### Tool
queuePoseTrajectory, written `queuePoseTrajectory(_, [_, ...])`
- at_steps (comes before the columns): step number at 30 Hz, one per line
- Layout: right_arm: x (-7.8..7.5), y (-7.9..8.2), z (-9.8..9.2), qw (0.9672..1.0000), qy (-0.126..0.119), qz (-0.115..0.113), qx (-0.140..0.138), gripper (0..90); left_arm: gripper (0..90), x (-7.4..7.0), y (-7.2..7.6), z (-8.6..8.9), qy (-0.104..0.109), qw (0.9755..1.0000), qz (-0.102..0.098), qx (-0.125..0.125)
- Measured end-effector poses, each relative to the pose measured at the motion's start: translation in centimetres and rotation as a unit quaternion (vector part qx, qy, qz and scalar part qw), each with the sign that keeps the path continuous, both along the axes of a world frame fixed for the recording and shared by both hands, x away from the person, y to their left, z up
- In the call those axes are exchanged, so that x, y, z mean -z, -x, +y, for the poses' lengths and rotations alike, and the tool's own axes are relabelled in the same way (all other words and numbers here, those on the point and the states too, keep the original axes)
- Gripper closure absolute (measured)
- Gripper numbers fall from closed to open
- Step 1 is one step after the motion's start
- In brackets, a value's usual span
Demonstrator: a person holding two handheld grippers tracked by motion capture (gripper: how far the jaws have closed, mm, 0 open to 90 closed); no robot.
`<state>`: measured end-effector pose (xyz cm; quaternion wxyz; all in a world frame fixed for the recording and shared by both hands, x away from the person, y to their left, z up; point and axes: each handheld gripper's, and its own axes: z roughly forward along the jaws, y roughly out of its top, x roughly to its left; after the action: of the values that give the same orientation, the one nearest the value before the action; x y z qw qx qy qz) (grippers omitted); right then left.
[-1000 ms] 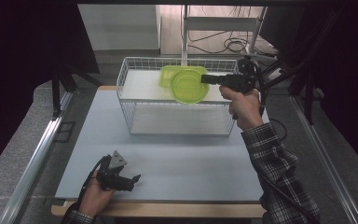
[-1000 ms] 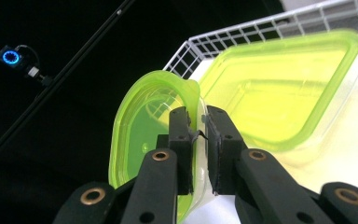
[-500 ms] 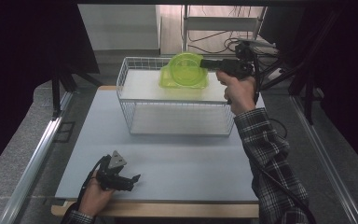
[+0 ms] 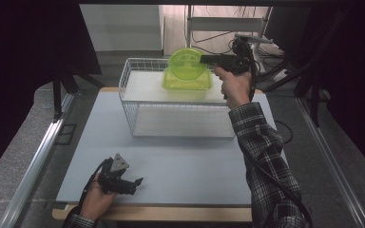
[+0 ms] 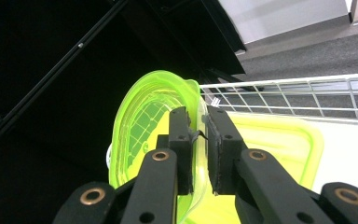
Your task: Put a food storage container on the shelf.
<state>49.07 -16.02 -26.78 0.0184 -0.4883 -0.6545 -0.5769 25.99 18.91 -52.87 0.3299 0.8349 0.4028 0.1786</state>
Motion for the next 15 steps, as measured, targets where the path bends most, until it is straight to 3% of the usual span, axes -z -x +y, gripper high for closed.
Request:
queuePoseTrajectory(9, [0.42, -0.14, 0.15, 0.9999, -0.010, 0.009, 0.008, 79.8, 4.9, 0.06, 0.00, -0.13, -0.001, 1.0000, 0.000, 0.000])
queuePoseTrajectory(12, [0.34, -0.17, 0.32, 0.9999, 0.001, 0.004, 0.014, 79.0, 4.9, 0.07, 0.00, -0.13, -0.001, 1.0000, 0.001, 0.000])
queuePoseTrajectory(15, [0.07, -0.18, 0.83, 0.9988, 0.038, -0.010, 0.031, 76.3, 4.9, 0.08, 0.00, -0.15, -0.003, 1.0000, 0.001, 0.001])
